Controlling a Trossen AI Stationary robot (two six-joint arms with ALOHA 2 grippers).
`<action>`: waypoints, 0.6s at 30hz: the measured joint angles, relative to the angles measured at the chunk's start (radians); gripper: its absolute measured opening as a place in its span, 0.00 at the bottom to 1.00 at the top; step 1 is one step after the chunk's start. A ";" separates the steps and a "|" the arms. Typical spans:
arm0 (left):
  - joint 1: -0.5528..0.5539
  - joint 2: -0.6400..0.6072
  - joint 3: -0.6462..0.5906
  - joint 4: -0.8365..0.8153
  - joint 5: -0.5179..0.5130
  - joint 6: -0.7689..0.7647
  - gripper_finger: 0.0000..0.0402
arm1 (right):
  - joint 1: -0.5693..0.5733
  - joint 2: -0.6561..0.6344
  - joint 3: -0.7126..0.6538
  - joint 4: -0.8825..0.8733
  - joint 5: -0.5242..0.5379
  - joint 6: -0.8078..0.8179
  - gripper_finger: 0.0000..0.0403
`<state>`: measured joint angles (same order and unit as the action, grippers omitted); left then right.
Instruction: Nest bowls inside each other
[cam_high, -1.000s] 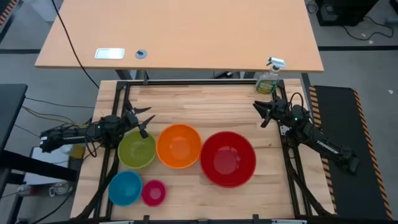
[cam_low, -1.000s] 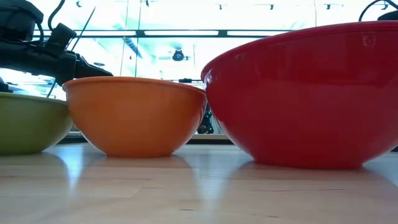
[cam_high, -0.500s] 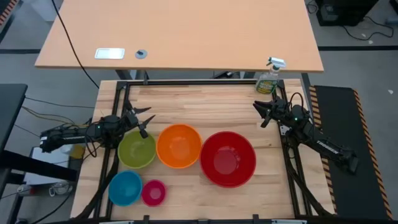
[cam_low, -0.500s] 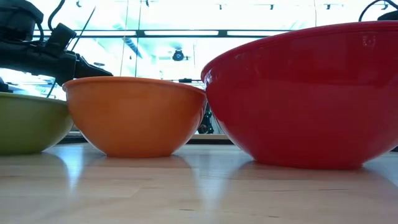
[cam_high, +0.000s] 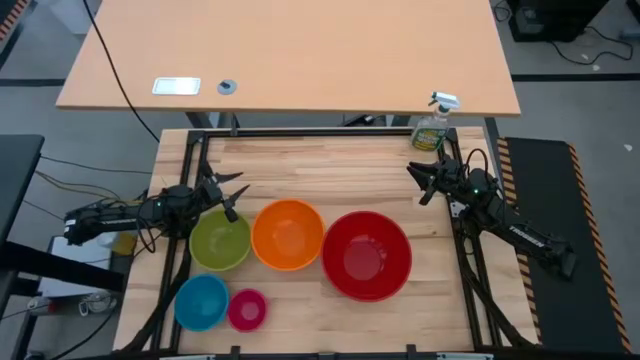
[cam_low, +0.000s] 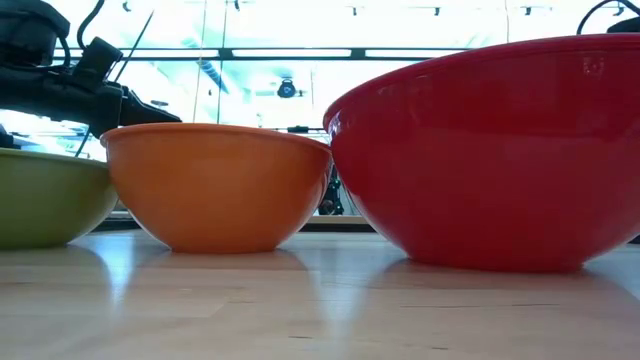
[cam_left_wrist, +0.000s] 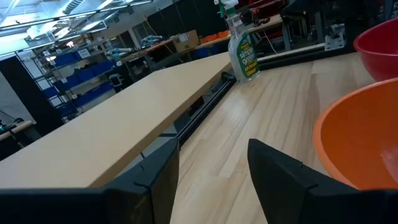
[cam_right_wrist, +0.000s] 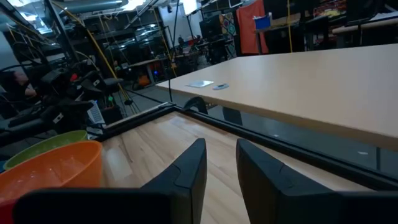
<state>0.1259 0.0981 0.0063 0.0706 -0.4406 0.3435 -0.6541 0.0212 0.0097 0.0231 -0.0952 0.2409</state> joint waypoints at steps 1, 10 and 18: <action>0.000 0.000 0.000 0.000 0.000 0.000 0.48 | 0.000 0.000 0.000 0.000 0.000 0.000 0.24; 0.000 0.000 0.000 0.255 0.031 0.046 0.48 | 0.000 0.000 0.000 0.000 0.000 0.000 0.24; 0.000 -0.001 0.000 0.714 0.075 -0.257 0.48 | 0.000 0.000 0.000 0.000 0.000 0.000 0.24</action>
<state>0.1261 0.0975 0.0063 0.7842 -0.3653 0.0869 -0.6541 0.0212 0.0100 0.0235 -0.0956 0.2409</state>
